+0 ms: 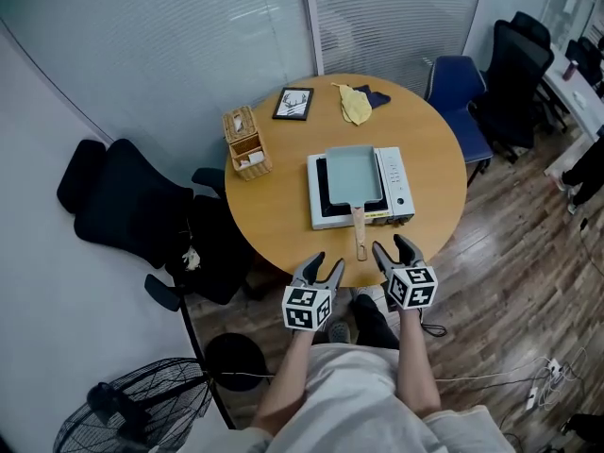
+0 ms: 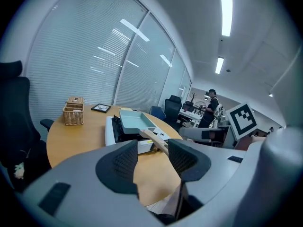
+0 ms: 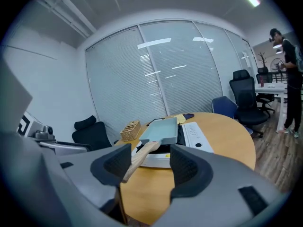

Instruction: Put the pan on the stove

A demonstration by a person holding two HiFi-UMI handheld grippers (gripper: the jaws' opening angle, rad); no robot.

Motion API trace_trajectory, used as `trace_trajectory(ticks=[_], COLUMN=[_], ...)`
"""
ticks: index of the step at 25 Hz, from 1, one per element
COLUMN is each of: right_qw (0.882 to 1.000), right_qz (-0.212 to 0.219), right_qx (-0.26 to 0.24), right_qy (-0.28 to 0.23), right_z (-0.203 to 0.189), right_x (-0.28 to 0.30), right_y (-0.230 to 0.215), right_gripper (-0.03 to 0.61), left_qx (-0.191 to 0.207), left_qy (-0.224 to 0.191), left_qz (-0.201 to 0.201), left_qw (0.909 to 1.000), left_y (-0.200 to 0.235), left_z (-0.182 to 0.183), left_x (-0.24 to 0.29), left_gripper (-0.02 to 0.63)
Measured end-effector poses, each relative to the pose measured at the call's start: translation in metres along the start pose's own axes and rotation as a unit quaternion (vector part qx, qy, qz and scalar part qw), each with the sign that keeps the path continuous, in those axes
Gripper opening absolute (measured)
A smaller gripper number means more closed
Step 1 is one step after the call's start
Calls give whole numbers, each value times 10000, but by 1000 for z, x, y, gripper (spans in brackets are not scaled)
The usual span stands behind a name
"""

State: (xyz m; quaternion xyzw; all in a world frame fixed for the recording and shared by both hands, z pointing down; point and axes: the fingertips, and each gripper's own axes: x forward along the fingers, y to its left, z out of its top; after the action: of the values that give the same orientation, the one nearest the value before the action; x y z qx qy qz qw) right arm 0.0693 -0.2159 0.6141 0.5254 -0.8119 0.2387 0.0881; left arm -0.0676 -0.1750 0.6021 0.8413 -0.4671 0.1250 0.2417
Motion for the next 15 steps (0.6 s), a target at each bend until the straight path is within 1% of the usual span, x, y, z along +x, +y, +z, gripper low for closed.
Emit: trace_trajectory(ticks=[3,8,10,12,14,15], right_qw=[10000,10000,9999,9998,9998,9997], right_qz=[-20,-31,-60,-83,-93,-105], right_qx=[8,-39,-111,-140,-132,-125], right_qy=[-19,-10,-43,-85,-151,-197], right_z=[-6,-20,-21,-20,-18,-16], right_x=[-12,-36,-43,-47,-49,-50], right_y=[6,14,13,11,10,9], right_gripper=[258,252,236,202,184,166], left_qx=[51,-93,-118,-104,-80,-65], left_qy=[-27,-161,-205,-184,-167,-176], left_qz=[-26,-78,-100,-102,-74,-45], left_qw=[10000,9998,9997,9997,9998,9998], left_y=[-4,-11,-14,-15,-15,-14], left_z=[-4,-10,-11,-14,-16,-17], left_x=[-10,-22,-24,-27,-32,-34], left_gripper=[218,218,218,218,204,187])
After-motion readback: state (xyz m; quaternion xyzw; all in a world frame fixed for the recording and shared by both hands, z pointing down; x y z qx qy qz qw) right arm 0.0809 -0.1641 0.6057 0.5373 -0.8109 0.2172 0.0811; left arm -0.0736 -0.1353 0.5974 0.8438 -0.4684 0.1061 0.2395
